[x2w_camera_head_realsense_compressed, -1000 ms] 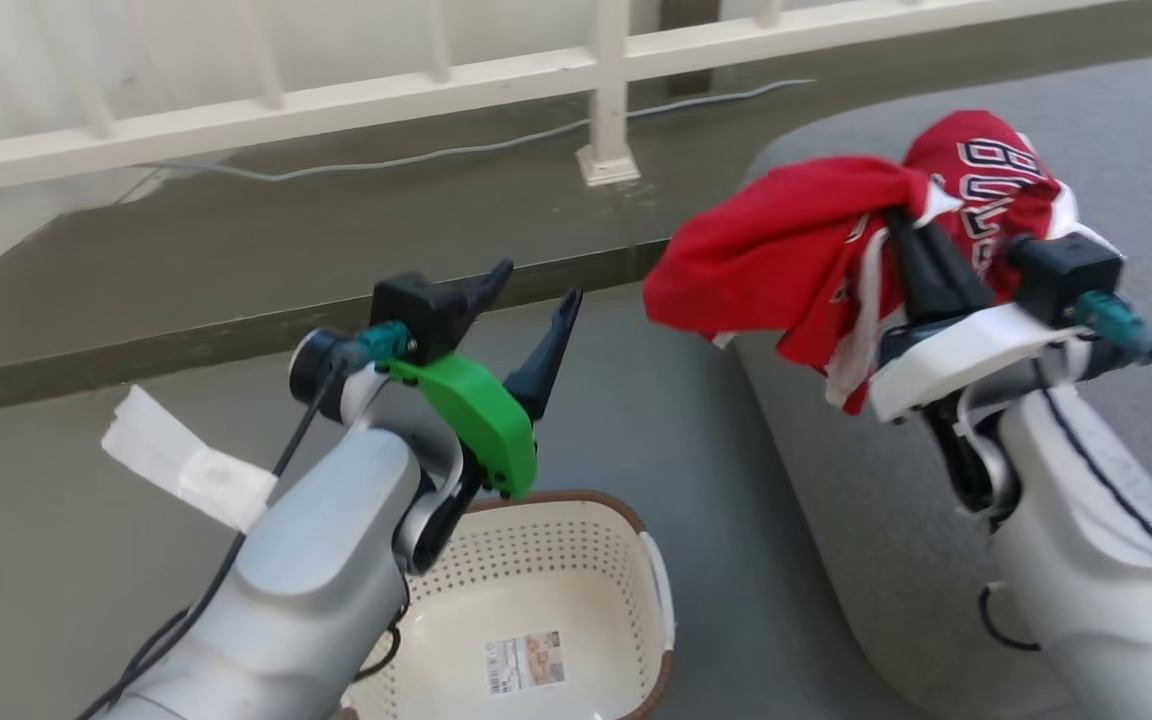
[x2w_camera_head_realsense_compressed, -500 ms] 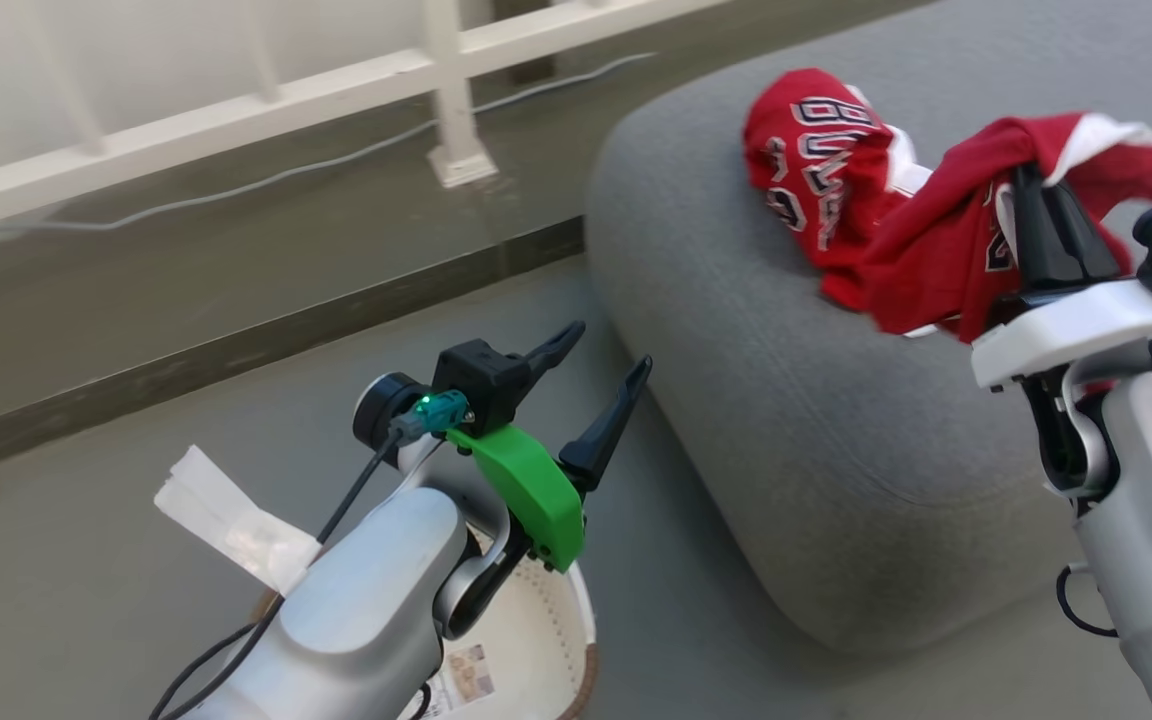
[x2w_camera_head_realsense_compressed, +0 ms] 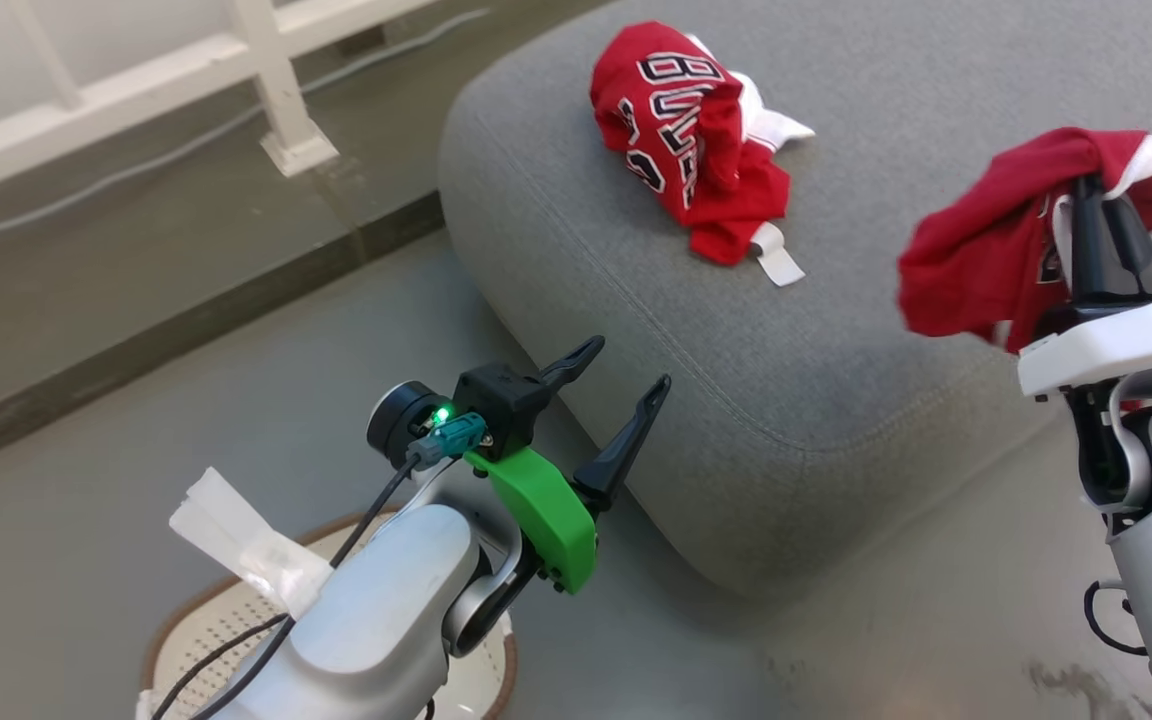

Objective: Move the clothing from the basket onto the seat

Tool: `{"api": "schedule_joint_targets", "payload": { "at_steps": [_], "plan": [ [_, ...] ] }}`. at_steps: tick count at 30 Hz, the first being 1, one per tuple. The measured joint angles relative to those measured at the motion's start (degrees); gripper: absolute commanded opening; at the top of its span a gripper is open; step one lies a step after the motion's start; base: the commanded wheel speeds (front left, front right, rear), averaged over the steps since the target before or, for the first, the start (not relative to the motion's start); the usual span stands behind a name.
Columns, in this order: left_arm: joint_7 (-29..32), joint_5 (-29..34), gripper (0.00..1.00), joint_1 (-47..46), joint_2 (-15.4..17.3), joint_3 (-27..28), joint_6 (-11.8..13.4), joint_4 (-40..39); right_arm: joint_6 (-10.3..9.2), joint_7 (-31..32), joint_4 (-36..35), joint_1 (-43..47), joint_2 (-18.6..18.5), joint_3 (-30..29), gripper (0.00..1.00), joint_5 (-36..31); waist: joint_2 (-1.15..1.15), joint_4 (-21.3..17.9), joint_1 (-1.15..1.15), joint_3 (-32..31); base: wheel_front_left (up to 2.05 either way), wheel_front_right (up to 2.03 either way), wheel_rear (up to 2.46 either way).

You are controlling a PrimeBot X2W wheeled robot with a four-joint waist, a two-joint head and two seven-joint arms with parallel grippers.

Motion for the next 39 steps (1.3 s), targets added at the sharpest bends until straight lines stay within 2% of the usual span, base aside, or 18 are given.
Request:
{"api": "schedule_joint_targets", "payload": {
  "at_steps": [12, 22, 29, 35, 39],
  "plan": [
    [1.9, 1.1, 1.00, -0.3, 0.9, -0.9, 1.1, -1.8, 0.09, 0.0, -0.5, -1.5, -0.1, -3.6, 0.00, 1.2, 0.00, -1.2, 0.00, 7.1, 0.00, 0.00, 0.00],
    [3.7, 3.4, 1.00, -4.1, 3.1, -0.3, 2.4, -5.3, 0.58, 0.6, 2.2, -15.0, -1.2, -5.4, 0.00, 3.4, 0.00, 0.8, 0.00, 13.4, 0.00, 0.00, 0.00],
    [6.2, 4.8, 1.00, -8.7, 4.1, -0.4, 2.6, -9.3, 0.47, 3.4, 5.2, -27.7, -4.1, -7.8, 0.00, 3.8, 0.00, 3.6, 0.01, 19.5, 0.00, 0.00, 0.00],
    [7.5, 6.9, 1.00, -11.3, 4.4, -0.5, 3.0, -11.8, -0.87, 4.1, 8.0, -34.2, -7.1, -9.4, 0.00, 3.6, 0.00, 6.6, 0.01, 23.9, 0.00, 0.00, 0.00],
    [8.2, 7.3, 1.00, -12.6, 5.1, -0.4, 3.1, -13.1, -2.13, 4.1, 10.9, -36.9, -7.7, -10.4, 0.00, 3.5, 0.00, 8.9, 0.01, 26.6, 0.00, 0.00, 0.00]
  ]
}}
